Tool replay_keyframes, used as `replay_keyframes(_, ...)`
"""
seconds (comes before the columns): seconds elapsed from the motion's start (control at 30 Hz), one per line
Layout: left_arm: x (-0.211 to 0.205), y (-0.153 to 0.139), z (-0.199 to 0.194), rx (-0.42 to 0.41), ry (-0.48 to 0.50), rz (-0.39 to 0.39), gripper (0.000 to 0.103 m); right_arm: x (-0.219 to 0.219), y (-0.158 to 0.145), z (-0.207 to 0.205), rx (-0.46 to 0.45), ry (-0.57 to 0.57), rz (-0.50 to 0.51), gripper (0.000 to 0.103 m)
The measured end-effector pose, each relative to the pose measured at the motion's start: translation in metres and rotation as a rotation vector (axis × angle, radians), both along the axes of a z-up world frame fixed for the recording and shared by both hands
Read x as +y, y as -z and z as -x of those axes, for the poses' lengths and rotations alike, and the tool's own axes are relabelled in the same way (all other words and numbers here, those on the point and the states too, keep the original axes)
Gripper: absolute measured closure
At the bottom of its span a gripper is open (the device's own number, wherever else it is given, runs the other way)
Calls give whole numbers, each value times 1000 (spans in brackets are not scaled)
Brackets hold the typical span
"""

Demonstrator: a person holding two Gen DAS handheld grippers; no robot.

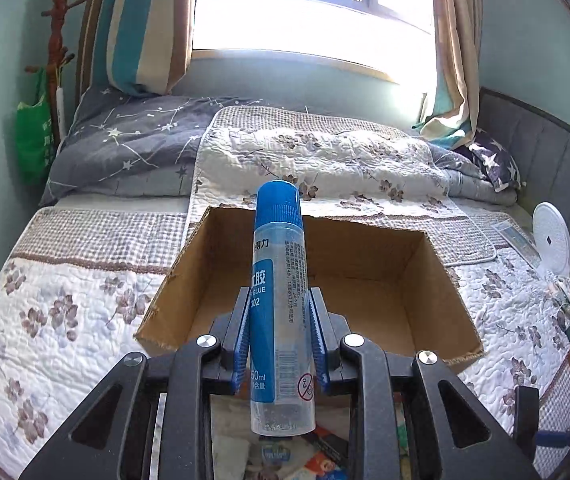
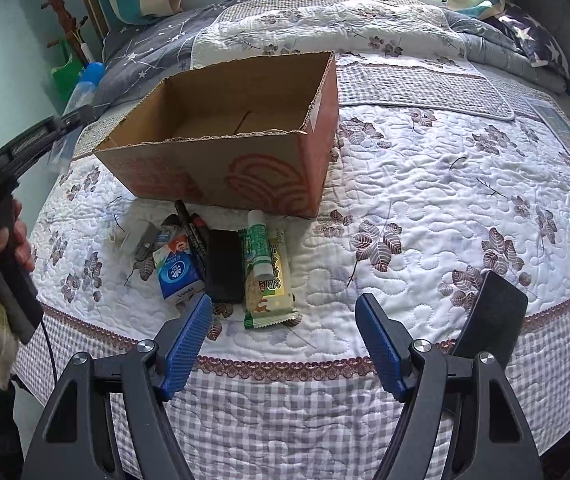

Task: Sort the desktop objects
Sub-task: 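Grasp the blue-capped glue tube with the left tool and lift it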

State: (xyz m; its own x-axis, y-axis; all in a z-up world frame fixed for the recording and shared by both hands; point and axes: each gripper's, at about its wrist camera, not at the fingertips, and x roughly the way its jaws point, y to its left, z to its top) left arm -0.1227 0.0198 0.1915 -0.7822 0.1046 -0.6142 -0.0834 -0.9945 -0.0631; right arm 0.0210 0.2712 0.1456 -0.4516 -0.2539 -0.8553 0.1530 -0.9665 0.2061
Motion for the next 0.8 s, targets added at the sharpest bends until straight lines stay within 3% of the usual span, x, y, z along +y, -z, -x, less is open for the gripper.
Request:
replay_keyframes(0.2, 34, 45, 94, -185, 16, 86, 0, -3, 1, 4, -21, 10, 28, 28)
replay_keyframes(0.37, 52, 97, 121, -337, 43, 168, 0, 0, 8, 11, -34, 28, 4, 28)
replay_keyframes(0.67, 58, 105, 126, -416, 65, 214, 0, 9, 16, 16, -70, 65, 20, 28)
replay_keyframes(0.8, 54, 93, 120, -361, 34, 178, 0, 8, 13, 16, -58, 58, 12, 28)
